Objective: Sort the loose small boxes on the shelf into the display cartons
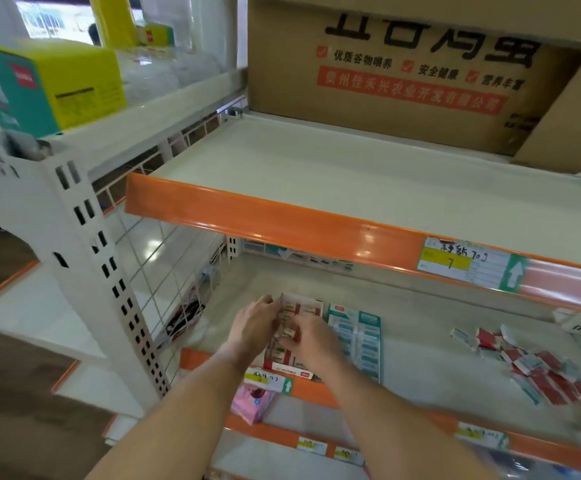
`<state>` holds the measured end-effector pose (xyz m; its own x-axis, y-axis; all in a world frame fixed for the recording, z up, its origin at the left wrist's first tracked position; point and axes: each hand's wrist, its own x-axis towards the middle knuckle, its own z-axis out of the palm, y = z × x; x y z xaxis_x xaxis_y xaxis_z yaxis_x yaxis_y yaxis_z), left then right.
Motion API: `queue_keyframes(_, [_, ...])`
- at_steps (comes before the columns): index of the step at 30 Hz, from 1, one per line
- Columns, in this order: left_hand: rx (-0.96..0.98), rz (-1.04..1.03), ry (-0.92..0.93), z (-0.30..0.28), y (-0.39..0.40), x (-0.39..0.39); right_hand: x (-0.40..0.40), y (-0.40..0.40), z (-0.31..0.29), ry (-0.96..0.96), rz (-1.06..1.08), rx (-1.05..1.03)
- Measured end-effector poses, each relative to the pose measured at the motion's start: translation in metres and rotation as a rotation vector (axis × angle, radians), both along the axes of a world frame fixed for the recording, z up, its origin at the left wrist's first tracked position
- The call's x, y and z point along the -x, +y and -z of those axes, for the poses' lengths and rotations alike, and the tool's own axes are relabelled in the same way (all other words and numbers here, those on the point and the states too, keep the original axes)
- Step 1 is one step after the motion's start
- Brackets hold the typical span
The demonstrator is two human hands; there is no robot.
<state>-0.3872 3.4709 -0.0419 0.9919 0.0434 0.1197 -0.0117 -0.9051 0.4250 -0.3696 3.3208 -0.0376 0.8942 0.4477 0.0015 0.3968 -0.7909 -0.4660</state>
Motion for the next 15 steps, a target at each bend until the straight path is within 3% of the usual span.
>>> queue_keyframes(15, [0.009, 0.011, 0.001, 0.0040, 0.0031, -0.0014, 0.0078, -0.0016, 0.0034, 0.145, -0.024, 0.014])
